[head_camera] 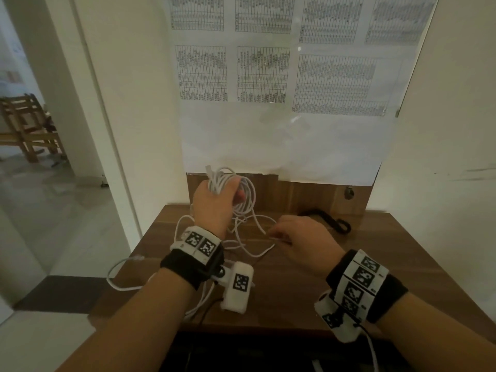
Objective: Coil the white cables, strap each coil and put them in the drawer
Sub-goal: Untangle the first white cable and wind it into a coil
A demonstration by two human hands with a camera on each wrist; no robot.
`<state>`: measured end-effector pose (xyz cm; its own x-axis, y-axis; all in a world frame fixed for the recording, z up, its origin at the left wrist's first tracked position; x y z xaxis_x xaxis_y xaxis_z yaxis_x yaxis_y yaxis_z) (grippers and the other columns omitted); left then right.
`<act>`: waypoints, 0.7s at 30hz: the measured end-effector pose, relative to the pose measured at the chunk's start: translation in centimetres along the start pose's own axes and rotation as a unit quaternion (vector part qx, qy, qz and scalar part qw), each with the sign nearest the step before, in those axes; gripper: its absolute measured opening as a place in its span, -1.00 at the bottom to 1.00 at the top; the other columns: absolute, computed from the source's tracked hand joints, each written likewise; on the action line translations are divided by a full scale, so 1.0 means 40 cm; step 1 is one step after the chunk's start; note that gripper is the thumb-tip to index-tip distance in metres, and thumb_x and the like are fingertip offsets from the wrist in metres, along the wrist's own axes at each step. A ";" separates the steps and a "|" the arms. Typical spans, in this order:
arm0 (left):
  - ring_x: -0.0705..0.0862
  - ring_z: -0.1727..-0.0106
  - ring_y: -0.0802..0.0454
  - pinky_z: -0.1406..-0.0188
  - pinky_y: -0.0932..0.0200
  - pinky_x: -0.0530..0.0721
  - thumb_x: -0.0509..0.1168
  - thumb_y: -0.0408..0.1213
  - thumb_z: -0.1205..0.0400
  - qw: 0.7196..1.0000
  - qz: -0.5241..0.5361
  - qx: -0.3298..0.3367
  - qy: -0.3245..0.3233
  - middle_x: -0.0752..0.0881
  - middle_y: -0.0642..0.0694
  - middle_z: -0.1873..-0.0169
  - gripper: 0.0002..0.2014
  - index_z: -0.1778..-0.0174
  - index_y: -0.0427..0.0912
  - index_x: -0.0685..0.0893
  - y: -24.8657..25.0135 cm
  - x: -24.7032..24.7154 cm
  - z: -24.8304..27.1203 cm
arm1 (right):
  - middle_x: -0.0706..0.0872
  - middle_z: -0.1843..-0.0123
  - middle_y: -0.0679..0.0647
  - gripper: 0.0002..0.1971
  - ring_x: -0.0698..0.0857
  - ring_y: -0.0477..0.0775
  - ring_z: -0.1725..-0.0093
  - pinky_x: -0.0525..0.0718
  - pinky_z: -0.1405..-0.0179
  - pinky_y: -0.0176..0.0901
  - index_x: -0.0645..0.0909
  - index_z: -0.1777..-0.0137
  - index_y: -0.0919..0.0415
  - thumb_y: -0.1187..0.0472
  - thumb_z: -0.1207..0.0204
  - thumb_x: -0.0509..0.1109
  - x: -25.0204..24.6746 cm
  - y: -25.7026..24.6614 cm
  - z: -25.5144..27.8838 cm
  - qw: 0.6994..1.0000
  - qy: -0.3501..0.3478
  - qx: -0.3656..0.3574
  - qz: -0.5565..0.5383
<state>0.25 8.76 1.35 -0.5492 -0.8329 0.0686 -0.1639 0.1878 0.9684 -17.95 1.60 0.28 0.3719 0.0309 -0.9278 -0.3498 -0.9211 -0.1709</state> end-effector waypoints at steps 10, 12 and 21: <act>0.66 0.44 0.33 0.41 0.37 0.61 0.49 -0.05 -0.57 0.974 -0.085 0.113 -0.178 0.74 -0.02 0.37 -0.75 0.13 -0.20 0.74 -0.010 0.054 0.073 | 0.65 0.39 -0.28 -0.86 0.64 -0.26 0.32 0.48 0.34 -0.52 0.68 0.18 0.07 0.16 -0.47 0.61 -0.049 -0.016 -0.021 0.967 0.175 -0.007 -0.185; 0.75 0.36 0.13 0.31 0.13 0.73 0.47 0.14 -0.53 0.976 -0.070 0.079 -0.189 0.80 -0.12 0.34 -0.56 0.08 -0.25 0.79 -0.017 0.055 0.072 | 0.65 0.38 -0.13 -0.75 0.63 -0.10 0.32 0.50 0.38 -0.44 0.60 0.23 0.09 0.05 -0.42 0.64 -0.059 -0.010 -0.023 0.958 0.213 0.007 -0.193; 0.36 0.60 0.13 0.62 0.31 0.41 0.51 -0.09 -0.51 0.909 0.145 -0.095 -0.378 0.39 -0.03 0.56 -0.80 0.23 -0.16 0.78 -0.018 0.064 0.088 | 0.62 0.29 -0.12 -0.69 0.56 -0.19 0.31 0.51 0.32 -0.37 0.62 0.13 0.07 -0.15 -0.38 0.54 -0.061 0.027 -0.029 0.952 0.217 0.047 -0.209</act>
<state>-3.91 8.33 -0.01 -0.9650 -0.1520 0.2136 0.1838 0.1890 0.9646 -18.24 0.09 2.72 0.8088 0.2053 -0.5511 -0.1611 -0.8239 -0.5434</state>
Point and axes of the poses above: each hand's wrist, its own z-axis away from the middle knuckle, its own x-axis out of the palm, y = z × x, the point moved 2 cm from there along -z, towards the middle knuckle
